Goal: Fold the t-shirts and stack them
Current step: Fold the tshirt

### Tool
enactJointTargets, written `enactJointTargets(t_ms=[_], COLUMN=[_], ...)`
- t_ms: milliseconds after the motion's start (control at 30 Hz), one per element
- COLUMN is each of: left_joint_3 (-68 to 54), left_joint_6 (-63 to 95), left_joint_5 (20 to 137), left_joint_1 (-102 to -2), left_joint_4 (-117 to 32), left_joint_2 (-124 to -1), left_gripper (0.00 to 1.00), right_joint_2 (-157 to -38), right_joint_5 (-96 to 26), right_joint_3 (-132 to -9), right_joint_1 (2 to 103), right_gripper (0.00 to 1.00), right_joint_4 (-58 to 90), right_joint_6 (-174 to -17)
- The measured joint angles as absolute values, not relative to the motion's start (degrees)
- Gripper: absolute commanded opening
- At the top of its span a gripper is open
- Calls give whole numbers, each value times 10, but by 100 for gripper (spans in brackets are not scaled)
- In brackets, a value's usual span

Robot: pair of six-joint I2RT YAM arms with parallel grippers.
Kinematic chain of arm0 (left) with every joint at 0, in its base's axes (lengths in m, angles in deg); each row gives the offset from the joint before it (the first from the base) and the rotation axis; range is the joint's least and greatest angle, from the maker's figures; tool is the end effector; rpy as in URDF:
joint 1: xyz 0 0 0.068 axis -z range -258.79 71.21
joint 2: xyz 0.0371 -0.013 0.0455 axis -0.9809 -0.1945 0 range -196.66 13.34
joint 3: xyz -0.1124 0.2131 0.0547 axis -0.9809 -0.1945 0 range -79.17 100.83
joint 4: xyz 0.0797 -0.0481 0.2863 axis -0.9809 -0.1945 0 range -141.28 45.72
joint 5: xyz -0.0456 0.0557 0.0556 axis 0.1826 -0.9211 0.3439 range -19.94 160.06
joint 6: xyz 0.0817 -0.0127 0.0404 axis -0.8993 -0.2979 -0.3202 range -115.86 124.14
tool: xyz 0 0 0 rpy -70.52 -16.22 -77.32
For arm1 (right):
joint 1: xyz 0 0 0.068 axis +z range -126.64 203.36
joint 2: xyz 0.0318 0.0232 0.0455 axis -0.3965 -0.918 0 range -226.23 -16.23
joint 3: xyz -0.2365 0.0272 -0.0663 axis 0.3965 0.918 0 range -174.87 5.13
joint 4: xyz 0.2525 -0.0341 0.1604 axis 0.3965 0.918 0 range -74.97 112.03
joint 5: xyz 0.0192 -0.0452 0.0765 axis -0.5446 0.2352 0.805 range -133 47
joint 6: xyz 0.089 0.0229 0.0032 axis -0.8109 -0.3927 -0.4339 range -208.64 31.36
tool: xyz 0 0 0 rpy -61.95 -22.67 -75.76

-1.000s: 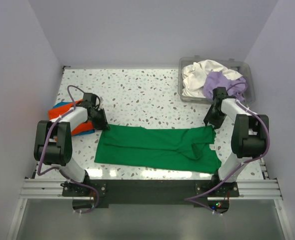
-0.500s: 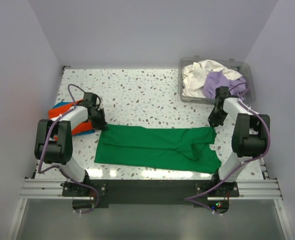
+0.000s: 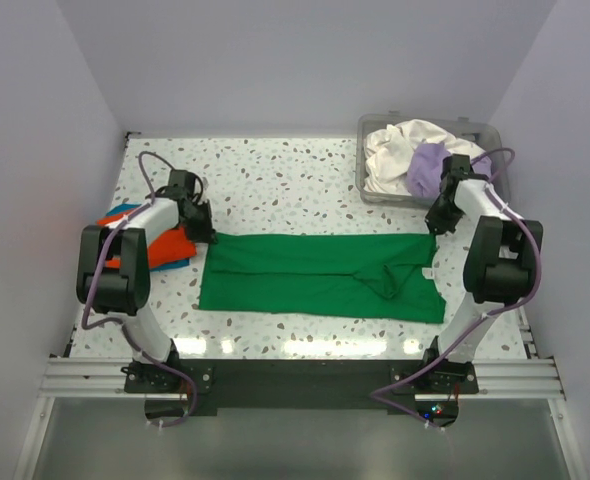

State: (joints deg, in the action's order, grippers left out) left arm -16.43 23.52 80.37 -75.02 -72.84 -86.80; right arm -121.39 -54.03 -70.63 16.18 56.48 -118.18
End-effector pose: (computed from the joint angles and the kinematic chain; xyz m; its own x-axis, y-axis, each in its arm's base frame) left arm 0.3875 -0.0403 0.0787 -0.9052 -0.2677 -0.3301 -0.1729 0.9415 -0.2894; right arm 0.4072 -0.0672 0.1076 -0.7242 0.5790 -0.3745 0.6230 0.7822 0.0045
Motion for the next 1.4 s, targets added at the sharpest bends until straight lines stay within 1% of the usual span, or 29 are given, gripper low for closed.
enactJointTargets(t_ms=[67, 133, 167, 200, 267, 333, 400, 500, 567, 700, 733, 800, 900, 1033, 1167, 1267, 1300, 1367, 1400], left_joint_3=[-161, -153, -147, -142, -129, -115, -103, -86, -80, -76, -73, -68, -68, -91, -147, -178, -179, -179, -179], left_joint_6=[230, 225, 223, 221, 214, 213, 212, 211, 211, 214, 216, 221, 231, 254, 279, 292, 291, 291, 291], left_joint_5=[804, 805, 805, 805, 803, 803, 804, 806, 805, 802, 802, 807, 816, 854, 892, 901, 906, 908, 908], left_joint_1=[-750, -750, -750, -750, -750, -750, -750, -750, -749, -739, -733, -714, -678, -622, -604, -607, -610, -611, -611], left_joint_4=[-726, -726, -726, -727, -726, -727, -726, -728, -731, -739, -739, -737, -736, -707, -678, -674, -671, -666, -664], left_joint_2=[-878, -891, -897, -901, -906, -906, -906, -905, -901, -883, -879, -878, -879, -881, -886, -900, -900, -901, -902], left_gripper=[0, 12, 18, 35, 47, 50, 51, 52, 52, 53, 53, 52, 52, 52, 52, 52, 52, 52, 52], right_joint_2=[-1222, -1232, -1234, -1236, -1236, -1234, -1226, -1191, -1146, -1075, -1065, -1055, -1054, -1050, -1031, -1027, -1028, -1033, -1037], right_joint_5=[-541, -542, -542, -541, -544, -546, -544, -537, -528, -510, -503, -477, -456, -447, -448, -448, -448, -448, -449], right_joint_3=[-717, -724, -726, -728, -729, -732, -733, -726, -709, -676, -666, -637, -590, -538, -512, -506, -505, -505, -504], right_joint_1=[162, 162, 162, 162, 161, 160, 159, 162, 172, 238, 262, 311, 347, 361, 366, 367, 368, 368, 368], right_gripper=[0, 1, 18, 32, 55, 59, 60, 60, 60, 60, 58, 58, 56, 55, 53, 47, 42, 35, 26], right_joint_4=[566, 569, 571, 574, 581, 585, 591, 596, 595, 600, 599, 595, 594, 602, 602, 597, 595, 591, 590], right_joint_6=[-1182, -1182, -1182, -1183, -1184, -1181, -1178, -1177, -1176, -1178, -1181, -1189, -1202, -1210, -1210, -1208, -1207, -1204, -1203])
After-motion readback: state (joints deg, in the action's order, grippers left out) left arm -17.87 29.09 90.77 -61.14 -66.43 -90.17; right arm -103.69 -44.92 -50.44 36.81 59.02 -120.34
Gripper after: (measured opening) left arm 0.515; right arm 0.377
